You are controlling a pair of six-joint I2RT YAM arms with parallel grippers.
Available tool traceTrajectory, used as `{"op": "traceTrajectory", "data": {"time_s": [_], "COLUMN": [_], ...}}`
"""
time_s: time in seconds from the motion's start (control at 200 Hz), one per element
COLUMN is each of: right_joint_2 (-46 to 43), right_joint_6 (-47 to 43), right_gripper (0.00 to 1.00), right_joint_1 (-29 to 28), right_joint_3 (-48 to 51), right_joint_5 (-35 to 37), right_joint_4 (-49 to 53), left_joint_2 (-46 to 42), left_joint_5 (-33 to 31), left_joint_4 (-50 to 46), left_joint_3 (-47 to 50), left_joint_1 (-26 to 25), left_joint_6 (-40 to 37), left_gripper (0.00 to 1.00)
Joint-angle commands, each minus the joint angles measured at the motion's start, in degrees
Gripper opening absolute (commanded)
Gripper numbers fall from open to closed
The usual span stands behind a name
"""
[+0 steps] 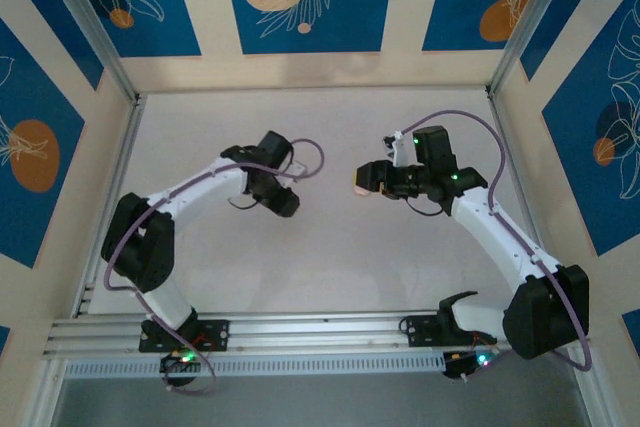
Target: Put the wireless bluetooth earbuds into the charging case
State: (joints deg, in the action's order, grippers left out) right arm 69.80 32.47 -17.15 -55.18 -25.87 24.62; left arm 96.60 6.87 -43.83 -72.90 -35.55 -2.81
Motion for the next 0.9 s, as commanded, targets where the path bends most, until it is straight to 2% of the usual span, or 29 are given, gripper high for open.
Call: {"op": "traceTrajectory", "data": {"time_s": [0.0, 0.2, 0.35, 0.46, 0.55, 0.67, 0.895], "right_joint_2": [-0.98, 0.72, 4.57, 6.69, 8.41, 10.52, 13.26], "right_joint_6": [-1.56, -3.41, -6.24, -7.56, -8.24, -10.49, -14.09], "right_gripper": [0.52, 0.52, 0.52, 0.52, 0.52, 0.52, 0.51], "right_joint_1": [1.95, 6.05, 6.00, 4.12, 2.89, 0.43, -5.43], "right_joint_3": [-0.22, -0.43, -1.40, -1.50, -2.23, -4.13, -6.87], "right_joint_5": [-6.99, -13.02, -18.41, -22.02, -25.03, -28.45, -29.40], "right_joint_4": [-0.32, 3.53, 7.02, 6.50, 6.28, 8.10, 12.48], "left_joint_2": [-1.71, -6.28, -12.53, -17.49, -20.37, -20.86, -19.49], "left_joint_5": [6.02, 12.66, 16.90, 20.28, 20.62, 19.74, 19.24], "left_joint_4": [-0.41, 6.94, 14.79, 20.92, 24.38, 23.84, 22.12], "left_joint_3": [-0.80, 3.75, 9.52, 14.46, 17.27, 17.16, 15.70], "left_joint_1": [-3.16, -6.23, -7.29, -7.71, -7.82, -7.79, -8.61], "left_joint_6": [-9.01, -13.61, -20.25, -26.74, -29.84, -31.78, -32.53], "left_gripper": [0.39, 0.39, 0.36, 0.34, 0.34, 0.34, 0.33]}}
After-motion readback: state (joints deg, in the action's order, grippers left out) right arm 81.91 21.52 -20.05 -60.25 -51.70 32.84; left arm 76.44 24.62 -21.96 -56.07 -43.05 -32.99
